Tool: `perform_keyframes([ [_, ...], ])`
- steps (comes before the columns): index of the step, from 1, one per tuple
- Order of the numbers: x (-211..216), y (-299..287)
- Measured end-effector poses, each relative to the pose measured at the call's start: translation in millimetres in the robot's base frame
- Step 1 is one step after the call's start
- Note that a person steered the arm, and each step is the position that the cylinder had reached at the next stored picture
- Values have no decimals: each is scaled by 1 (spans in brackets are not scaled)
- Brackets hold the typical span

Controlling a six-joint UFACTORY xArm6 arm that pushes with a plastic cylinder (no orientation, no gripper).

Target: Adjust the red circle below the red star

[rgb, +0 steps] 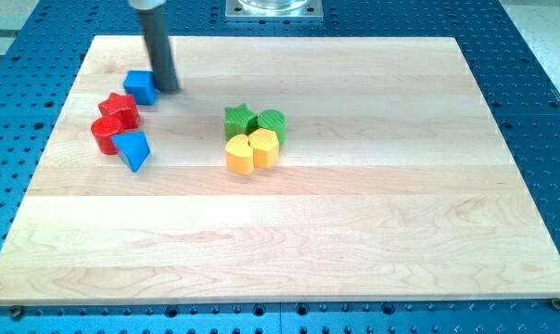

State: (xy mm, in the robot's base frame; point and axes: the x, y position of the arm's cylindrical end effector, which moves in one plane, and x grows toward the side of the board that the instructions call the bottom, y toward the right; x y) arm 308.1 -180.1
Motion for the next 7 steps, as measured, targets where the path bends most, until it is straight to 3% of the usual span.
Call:
perform_keyframes([
  [1, 9, -21],
  [2, -13, -33],
  [3, 13, -125],
  [5, 30, -43],
  [6, 12, -57],
  [7, 60, -98],
])
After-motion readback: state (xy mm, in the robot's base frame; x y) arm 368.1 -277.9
